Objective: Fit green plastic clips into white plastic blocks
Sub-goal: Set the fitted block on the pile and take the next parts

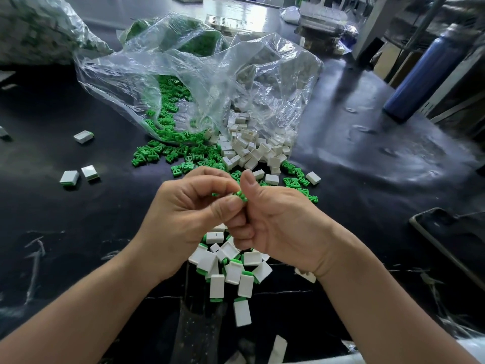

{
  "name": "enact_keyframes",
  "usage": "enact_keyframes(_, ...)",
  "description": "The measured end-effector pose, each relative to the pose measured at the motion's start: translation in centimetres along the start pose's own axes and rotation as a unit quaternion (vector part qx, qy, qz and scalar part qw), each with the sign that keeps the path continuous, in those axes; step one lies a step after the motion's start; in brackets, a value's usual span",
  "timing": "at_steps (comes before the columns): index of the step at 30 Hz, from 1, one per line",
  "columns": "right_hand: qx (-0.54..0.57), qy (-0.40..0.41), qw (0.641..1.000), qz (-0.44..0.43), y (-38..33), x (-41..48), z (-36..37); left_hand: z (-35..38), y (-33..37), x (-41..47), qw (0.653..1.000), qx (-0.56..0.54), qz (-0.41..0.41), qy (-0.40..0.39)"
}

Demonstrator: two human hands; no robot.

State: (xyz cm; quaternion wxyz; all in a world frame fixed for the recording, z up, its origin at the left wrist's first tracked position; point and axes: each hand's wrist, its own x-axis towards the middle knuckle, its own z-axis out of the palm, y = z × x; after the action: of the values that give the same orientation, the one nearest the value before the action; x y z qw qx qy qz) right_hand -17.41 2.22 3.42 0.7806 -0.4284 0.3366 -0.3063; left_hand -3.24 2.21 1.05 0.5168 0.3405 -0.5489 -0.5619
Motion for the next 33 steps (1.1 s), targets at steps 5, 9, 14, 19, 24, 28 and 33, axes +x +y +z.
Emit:
enact_keyframes(5, -0.013, 0.038, 0.999, -0.009, 0.4, 0.2, 0.1, -0.2, 0.2, 0.1, 0.999, 0.042, 0.001, -0.006)
enact_keyframes(9, -0.027, 0.049, 0.998, -0.012, 0.6, 0.3, 0.1, 0.0, 0.5, 0.0, 1.000, 0.010, -0.007, -0.007)
enact_keyframes(14, -0.006, 0.026, 1.000, -0.007, 0.6, 0.5, -0.2, 0.1, 0.6, 0.0, 1.000, -0.003, -0.017, 0.000)
enact_keyframes(19, 0.030, -0.026, 0.999, 0.008, 0.1, 0.4, -0.9, 0.2, 0.7, 0.1, 0.999, -0.041, -0.031, 0.004)
enact_keyframes(24, 0.019, 0.002, 1.000, 0.017, 0.0, 0.4, -1.0, -0.2, 0.7, 0.0, 0.999, -0.025, -0.040, -0.015)
enact_keyframes(28, 0.021, 0.004, 1.000, 0.002, 0.0, 0.2, -0.8, -0.1, 0.7, 0.1, 0.999, -0.019, -0.025, -0.006)
enact_keyframes(33, 0.013, 0.007, 1.000, 0.010, -0.1, 0.2, -0.8, -0.3, 0.6, 0.0, 0.999, -0.032, -0.022, -0.003)
